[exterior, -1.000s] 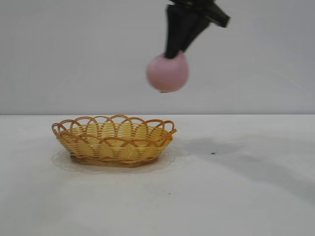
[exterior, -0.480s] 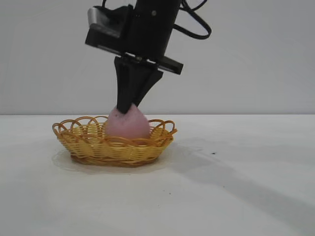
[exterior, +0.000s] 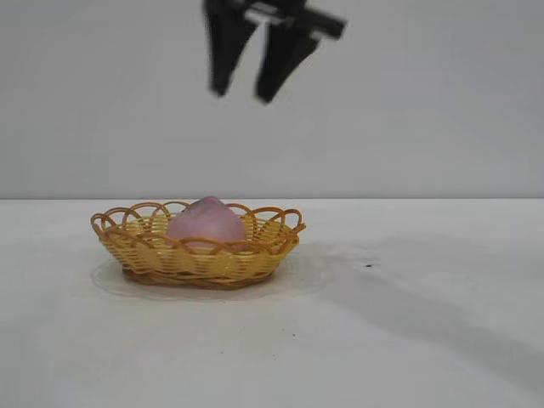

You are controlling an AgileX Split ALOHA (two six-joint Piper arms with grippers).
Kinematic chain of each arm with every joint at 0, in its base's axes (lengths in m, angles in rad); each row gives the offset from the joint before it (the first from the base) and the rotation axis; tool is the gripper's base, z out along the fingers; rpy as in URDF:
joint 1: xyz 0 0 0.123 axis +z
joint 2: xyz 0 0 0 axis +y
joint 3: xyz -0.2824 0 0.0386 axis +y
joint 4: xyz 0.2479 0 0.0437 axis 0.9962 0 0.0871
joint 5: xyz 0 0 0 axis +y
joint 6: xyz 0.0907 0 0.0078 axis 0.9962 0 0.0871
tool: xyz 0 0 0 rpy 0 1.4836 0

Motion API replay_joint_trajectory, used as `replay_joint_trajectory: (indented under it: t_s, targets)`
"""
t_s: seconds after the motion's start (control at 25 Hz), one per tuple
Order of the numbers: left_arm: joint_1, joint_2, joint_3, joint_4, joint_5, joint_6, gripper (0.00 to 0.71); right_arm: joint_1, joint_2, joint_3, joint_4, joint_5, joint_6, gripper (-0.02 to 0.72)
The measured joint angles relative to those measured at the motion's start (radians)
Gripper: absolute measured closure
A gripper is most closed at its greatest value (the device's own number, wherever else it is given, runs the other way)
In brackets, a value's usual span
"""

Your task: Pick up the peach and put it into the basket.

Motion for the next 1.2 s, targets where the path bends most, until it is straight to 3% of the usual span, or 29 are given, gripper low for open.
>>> replay_joint_trajectory:
  t_s: [0.36, 0.56, 0.68, 0.8, 0.96, 1.12, 1.2]
  targets:
    - [0.000, 0.000, 0.000, 0.000, 0.000, 0.000, 0.417, -0.146, -0.055, 0.047, 0.000, -0.033, 0.046, 0.357]
    - [0.000, 0.000, 0.000, 0.000, 0.000, 0.000, 0.417, -0.155, -0.330, 0.075, -0.023, -0.034, 0.062, 0.357]
    - [0.000, 0.000, 0.000, 0.000, 0.000, 0.000, 0.417, -0.153, -0.605, 0.242, -0.024, -0.085, 0.058, 0.357]
    - [0.000, 0.000, 0.000, 0.000, 0.000, 0.000, 0.417, -0.153, -0.881, 0.557, -0.033, -0.102, 0.063, 0.357]
    - [0.000, 0.000, 0.000, 0.000, 0.000, 0.000, 0.417, -0.153, -1.251, 0.775, -0.077, 0.010, 0.121, 0.357]
    - [0.000, 0.000, 0.000, 0.000, 0.000, 0.000, 0.417, -0.153, -1.531, 0.806, -0.080, 0.203, 0.100, 0.357]
    - [0.000, 0.000, 0.000, 0.000, 0.000, 0.000, 0.417, -0.151, -1.649, 0.819, -0.056, 0.258, 0.077, 0.357]
